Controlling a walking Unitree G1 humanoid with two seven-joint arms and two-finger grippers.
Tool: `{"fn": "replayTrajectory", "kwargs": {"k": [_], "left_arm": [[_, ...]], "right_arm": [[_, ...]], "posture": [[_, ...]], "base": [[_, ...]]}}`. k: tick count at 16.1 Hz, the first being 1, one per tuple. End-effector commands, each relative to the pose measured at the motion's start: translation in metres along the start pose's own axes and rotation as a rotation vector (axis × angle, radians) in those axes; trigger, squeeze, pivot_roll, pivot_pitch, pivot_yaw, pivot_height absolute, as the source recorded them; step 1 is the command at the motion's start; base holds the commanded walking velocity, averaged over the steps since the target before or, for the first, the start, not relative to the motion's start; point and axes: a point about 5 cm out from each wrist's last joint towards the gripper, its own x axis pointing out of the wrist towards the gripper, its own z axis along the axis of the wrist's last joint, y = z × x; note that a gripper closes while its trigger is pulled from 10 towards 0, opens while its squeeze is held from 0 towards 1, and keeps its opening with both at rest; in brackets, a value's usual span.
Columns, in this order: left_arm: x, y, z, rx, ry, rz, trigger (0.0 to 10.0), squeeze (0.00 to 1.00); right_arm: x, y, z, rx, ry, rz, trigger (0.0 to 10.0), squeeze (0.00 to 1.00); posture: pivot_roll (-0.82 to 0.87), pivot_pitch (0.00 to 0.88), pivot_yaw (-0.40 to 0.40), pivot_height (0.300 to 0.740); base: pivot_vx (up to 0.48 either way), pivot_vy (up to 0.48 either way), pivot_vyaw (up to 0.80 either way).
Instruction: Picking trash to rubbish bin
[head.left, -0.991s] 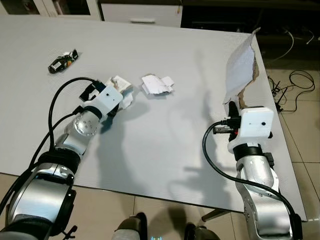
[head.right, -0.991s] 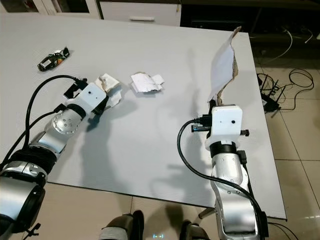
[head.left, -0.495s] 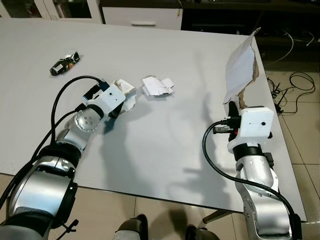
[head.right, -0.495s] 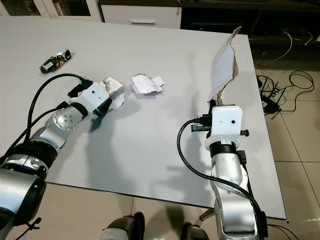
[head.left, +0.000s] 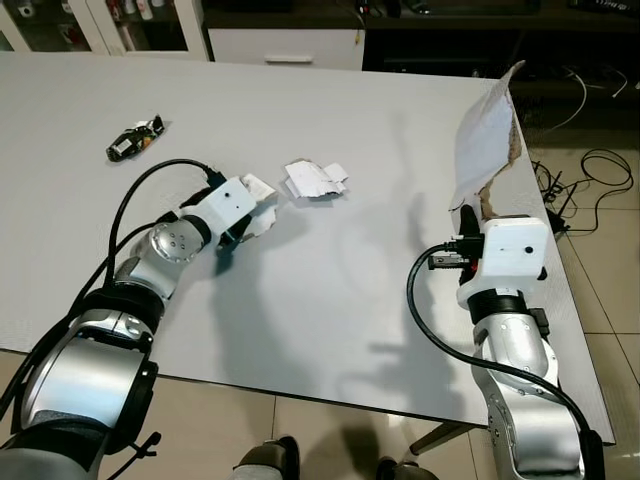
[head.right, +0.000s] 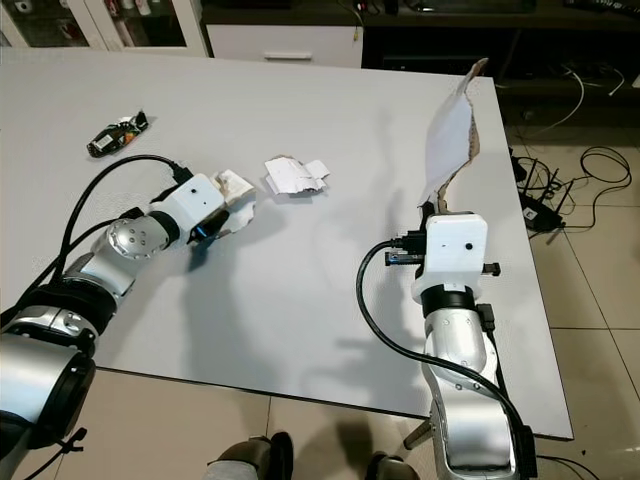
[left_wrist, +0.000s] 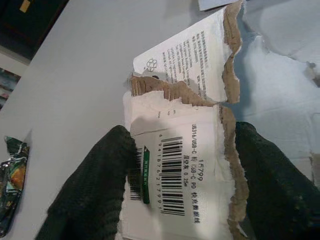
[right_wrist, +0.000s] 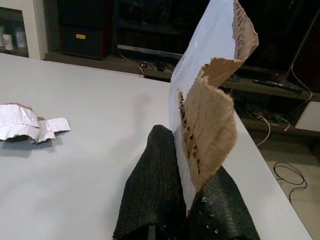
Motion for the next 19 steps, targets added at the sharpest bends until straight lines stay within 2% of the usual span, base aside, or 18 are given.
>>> {"fn": "replayTrajectory", "kwargs": {"k": [1,14,19], "left_arm": [[-0.004,-0.033,-0.032,-0.012,0.14,-0.148,0.0,0.0],[-0.004,-0.036,-0.035,-0.043,0.141,-0.152,0.0,0.0],[0.0,-0.028,-0.013,-0.077,-0.019,0.041,0.0,0.0]], "right_arm": [[-0.003,-0.002,0.001,0.005,-0.002,-0.011,10.0,0.0],[-0.001,-0.003,0.001,0.002,-0.003,-0.009,10.0,0.0],[0.0,-0.004,0.0,0.0,-0.003,-0.011,10.0,0.0]], "posture": [[0.12,0.179,0.031,0.74],[0.12,0.175,0.024,0.74],[0.12,0.167,0.02,0.74]], "base": [[0.0,0.0,0.0],[0.0,0.0,0.0],[0.0,0.0,0.0]]}}
